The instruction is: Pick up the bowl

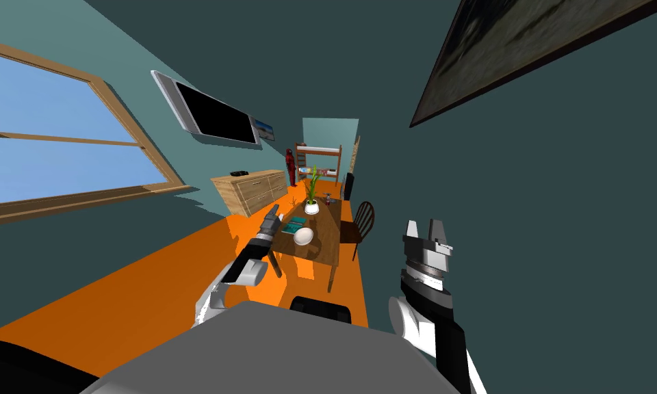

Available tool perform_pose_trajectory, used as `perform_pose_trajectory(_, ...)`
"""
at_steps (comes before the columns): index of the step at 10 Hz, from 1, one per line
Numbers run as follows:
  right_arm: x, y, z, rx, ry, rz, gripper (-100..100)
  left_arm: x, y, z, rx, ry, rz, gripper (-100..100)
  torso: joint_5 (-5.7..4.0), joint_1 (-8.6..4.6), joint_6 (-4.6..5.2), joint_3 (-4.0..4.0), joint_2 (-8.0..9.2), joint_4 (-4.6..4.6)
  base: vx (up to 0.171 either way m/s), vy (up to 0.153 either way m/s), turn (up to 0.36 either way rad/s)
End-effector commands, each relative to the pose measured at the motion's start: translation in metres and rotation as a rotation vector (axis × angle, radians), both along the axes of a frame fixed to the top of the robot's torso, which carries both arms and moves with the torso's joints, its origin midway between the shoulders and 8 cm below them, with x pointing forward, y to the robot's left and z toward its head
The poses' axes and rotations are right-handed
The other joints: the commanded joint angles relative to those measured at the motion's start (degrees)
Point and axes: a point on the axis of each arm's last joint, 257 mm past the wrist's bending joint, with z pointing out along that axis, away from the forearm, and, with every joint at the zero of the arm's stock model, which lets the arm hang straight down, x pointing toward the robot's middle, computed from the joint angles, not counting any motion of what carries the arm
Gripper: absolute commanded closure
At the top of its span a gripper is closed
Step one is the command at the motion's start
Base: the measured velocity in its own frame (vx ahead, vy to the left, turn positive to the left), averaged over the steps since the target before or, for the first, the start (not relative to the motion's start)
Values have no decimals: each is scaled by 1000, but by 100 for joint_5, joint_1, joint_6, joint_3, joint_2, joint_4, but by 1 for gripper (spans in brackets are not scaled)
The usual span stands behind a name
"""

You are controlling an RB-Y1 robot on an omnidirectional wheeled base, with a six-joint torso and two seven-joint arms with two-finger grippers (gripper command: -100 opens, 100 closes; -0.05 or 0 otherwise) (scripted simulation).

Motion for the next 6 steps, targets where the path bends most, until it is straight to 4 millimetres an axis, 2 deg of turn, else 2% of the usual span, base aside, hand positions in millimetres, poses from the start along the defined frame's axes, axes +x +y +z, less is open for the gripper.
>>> perform_pose_trajectory(1, 0, 0, 0, 0, 0, 0, 0, 16, 3, -20, -25, 60, -1, -100, 0, 0, 0, 0, 0, 0, 4, 42, 25)
perform_pose_trajectory(6, 0, 0, 0, 0, 0, 0, 0, 37, 12, -61, -72, 195, 6, -100, -2, -7, 0, 1, 1, 0, 2, 28, 5)
